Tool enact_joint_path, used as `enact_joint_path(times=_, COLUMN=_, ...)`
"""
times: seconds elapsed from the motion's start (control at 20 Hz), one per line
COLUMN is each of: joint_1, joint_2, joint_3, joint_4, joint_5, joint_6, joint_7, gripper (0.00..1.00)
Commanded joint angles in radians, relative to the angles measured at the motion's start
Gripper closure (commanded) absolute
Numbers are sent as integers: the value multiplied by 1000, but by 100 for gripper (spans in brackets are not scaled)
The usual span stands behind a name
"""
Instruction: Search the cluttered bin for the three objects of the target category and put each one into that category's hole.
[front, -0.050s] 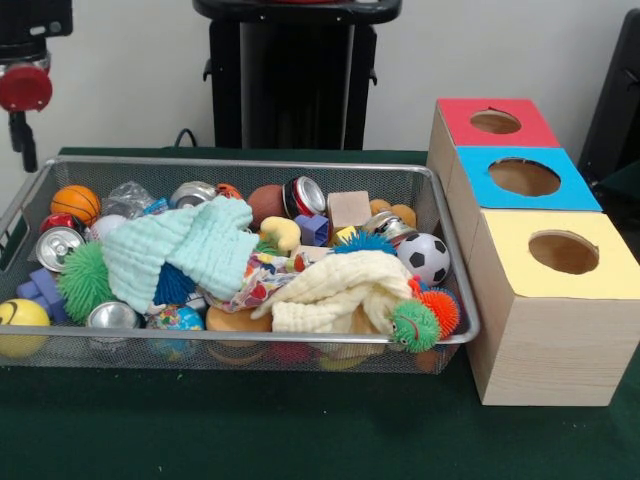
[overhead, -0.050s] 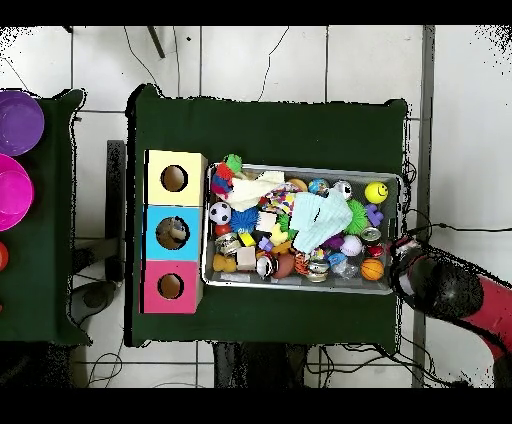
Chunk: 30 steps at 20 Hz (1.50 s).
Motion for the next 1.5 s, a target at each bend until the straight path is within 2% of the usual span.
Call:
enact_joint_path(times=0.05, joint_1=53, joint_2=-19, joint_3=23, joint_4=118, joint_5=71, joint_6=-82, joint_7=132, gripper=0)
enact_joint_path(times=0.25, joint_1=85, joint_2=-16, joint_3=-18, joint_4=145, joint_5=168, joint_6=-129, joint_7=220, gripper=0)
enact_joint_path(times=0.4, joint_1=99, joint_2=21, joint_3=-39, joint_4=157, joint_5=213, joint_6=-175, joint_7=232, gripper=0)
enact_joint_path(times=0.6, joint_1=122, joint_2=41, joint_3=-68, joint_4=173, joint_5=271, joint_6=-159, joint_7=221, gripper=0)
enact_joint_path(times=0.8, joint_1=149, joint_2=57, joint_3=-96, joint_4=181, joint_5=309, joint_6=-161, joint_7=227, gripper=0)
enact_joint_path(times=1.0, joint_1=179, joint_2=88, joint_3=-140, joint_4=174, joint_5=334, joint_6=-204, joint_7=240, gripper=0)
enact_joint_path(times=1.15, joint_1=168, joint_2=149, joint_3=-144, joint_4=174, joint_5=366, joint_6=-245, joint_7=236, gripper=0)
enact_joint_path(times=1.5, joint_1=186, joint_2=215, joint_3=-172, joint_4=166, joint_5=400, joint_6=-325, joint_7=221, gripper=0)
